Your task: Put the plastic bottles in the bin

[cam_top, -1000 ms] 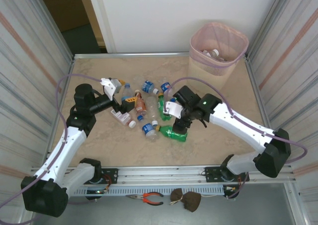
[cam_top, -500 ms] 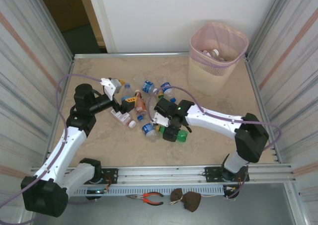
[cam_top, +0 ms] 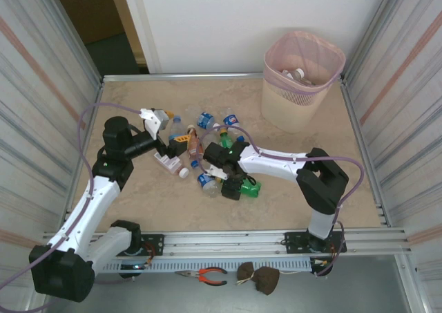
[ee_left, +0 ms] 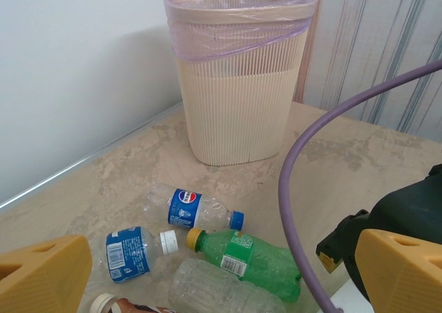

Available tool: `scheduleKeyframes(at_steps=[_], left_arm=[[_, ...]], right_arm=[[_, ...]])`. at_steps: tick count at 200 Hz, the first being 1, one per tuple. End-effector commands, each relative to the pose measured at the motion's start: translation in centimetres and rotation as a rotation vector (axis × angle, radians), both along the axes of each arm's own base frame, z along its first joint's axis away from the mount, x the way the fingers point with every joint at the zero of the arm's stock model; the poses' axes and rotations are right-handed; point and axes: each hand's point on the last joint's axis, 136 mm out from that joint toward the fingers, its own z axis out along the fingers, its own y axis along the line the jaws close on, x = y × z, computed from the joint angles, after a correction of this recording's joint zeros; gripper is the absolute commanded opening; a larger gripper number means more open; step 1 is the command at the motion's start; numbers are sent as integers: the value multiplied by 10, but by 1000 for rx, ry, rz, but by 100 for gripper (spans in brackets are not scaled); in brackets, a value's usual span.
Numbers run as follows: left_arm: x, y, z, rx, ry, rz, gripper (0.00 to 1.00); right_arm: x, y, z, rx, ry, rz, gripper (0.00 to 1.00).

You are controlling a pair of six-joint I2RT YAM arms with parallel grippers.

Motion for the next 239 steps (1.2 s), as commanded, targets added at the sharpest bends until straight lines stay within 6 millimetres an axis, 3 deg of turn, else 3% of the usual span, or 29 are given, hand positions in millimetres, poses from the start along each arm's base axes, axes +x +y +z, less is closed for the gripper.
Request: scheduleKeyframes(at_steps=[1,89,239], left_arm=[[-2,-3,8,-10,-25,-16,99],[-2,-4,7,-9,-23,-19,99],[-4,-4,9,-11,-28,-20,99]], right_arm=[[-3,-4,-4,-43,12,-18,93],[-6,-7,-13,-70,35,-19,85],[-9,-16,1,-49,19,-34,66]])
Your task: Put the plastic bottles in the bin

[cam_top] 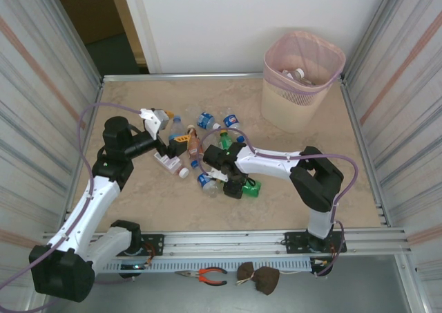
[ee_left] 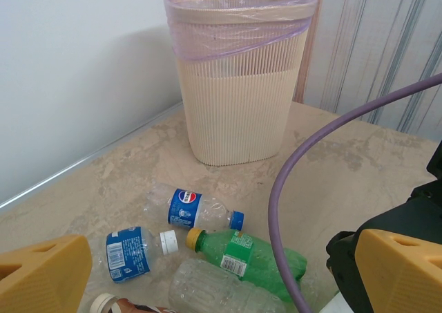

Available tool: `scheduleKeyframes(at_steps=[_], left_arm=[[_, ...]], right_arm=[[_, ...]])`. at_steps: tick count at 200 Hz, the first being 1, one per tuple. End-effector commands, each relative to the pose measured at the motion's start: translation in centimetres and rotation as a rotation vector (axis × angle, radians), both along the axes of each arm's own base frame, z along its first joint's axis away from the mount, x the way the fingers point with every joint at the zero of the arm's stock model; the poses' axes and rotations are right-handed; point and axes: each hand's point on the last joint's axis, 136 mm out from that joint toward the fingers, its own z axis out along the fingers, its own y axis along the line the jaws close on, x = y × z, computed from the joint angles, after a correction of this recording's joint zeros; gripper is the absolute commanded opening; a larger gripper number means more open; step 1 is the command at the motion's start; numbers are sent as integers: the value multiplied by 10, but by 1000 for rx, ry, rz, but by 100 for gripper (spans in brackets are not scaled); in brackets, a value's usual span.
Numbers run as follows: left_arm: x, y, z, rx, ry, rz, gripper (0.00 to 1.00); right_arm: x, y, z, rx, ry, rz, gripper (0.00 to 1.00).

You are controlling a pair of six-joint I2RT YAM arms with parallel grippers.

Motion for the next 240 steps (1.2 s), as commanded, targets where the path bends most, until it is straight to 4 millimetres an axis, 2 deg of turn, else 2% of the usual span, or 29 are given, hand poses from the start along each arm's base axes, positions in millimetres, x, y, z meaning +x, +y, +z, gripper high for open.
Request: scheduleKeyframes(at_steps=[1,89,127,166,191,240], left_arm=[[-4,-4,9,-11,-29,-21,99],[-4,-4,9,-11,-27,-22,99],[-4,-4,9,-12,-27,-23,99],[-3,-5,9,-12,-26,-24,99],[-2,-4,8,-11,-24,-22,99],[-2,-5,8,-12,-23,-24,99]], right_arm=[[-5,-9,12,-4,-12,-13,66],[-7,-22,25,25,-13,-48,60],[-2,-24,41,122,-8,-118,60],[11,-18,77,339,-15,-244,60],[27,-18,109,506,-34,-352,60],[60,-31,177,820,-86,-539,58]])
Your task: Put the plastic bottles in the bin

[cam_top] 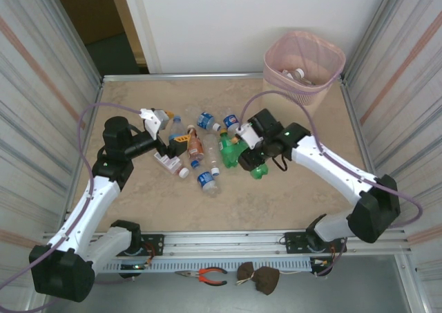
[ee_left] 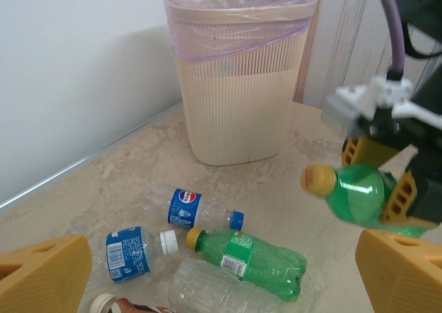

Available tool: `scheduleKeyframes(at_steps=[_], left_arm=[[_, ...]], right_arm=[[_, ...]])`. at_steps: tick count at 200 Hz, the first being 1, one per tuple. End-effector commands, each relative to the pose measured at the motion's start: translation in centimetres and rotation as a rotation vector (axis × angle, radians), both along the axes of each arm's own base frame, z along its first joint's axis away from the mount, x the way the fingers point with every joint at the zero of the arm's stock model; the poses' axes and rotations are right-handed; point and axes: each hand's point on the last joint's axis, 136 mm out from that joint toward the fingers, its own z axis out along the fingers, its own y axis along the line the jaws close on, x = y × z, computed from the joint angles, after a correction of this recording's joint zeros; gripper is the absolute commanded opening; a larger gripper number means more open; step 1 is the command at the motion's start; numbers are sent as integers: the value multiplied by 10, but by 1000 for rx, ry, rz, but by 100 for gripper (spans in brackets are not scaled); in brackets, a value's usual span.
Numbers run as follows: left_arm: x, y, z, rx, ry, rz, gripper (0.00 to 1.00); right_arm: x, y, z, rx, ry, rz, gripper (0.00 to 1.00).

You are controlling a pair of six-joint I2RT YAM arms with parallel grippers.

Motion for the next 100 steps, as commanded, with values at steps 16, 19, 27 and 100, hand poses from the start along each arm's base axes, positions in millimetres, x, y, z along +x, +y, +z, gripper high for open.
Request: scheduleKeyframes(at_steps=[16,19,27,100], left_arm=[[-3,-5,8,-11,-23,-24,99],[-2,-4,8,-11,-24,-23,99],[-2,-4,7,-9,-23,-21,99],[-4,-4,10,-13,-32,-23,99]], right_arm=[[23,-2,68,301,-55,-141,57],[26,-4,72,316,-62,-153,57],[33,-8,84,356,-80,-185,57],[105,-73,190,608,-251,-474,54]])
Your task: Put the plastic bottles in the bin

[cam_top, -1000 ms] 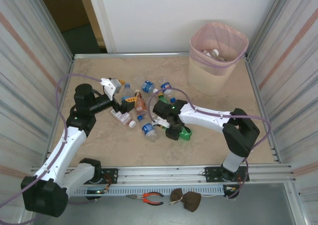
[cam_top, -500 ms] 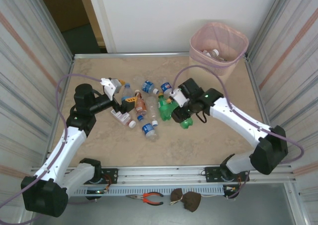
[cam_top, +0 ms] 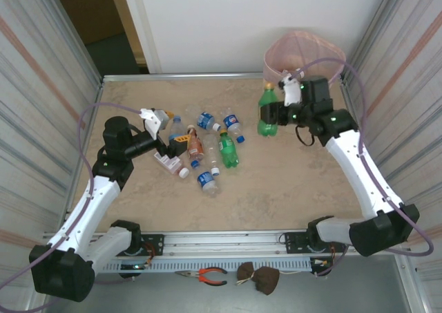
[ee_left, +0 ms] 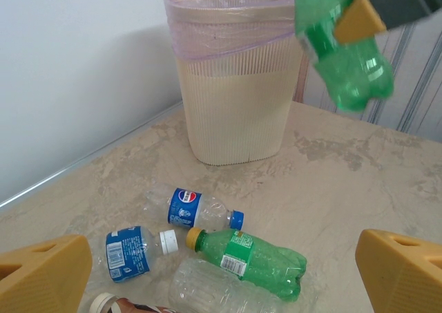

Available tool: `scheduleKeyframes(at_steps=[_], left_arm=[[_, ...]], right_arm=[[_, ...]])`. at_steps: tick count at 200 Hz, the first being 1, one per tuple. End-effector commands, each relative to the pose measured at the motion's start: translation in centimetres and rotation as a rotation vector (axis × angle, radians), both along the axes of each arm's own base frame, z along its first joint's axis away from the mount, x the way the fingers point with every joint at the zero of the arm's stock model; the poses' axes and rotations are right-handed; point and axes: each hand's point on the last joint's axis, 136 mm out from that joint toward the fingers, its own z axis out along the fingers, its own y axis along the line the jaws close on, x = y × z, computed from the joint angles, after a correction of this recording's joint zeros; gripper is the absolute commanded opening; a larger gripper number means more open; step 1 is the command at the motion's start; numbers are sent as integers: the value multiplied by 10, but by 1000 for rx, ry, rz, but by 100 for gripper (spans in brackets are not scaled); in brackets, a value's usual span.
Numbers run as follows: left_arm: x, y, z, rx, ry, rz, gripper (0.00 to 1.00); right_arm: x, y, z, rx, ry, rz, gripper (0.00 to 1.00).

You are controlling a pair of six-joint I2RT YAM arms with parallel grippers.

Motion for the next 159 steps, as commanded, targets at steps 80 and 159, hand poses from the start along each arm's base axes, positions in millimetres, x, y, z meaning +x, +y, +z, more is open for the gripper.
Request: scheduleKeyframes(at_steps=[80,159], left_arm=[[-6,-4,13,-17,-40,-23,99],[-6,-2,13,-10,-49,-11,99]], right_arm=[[110,-103,96,383,-26,-457,48],[170,-151,47,289,174,-680,44]])
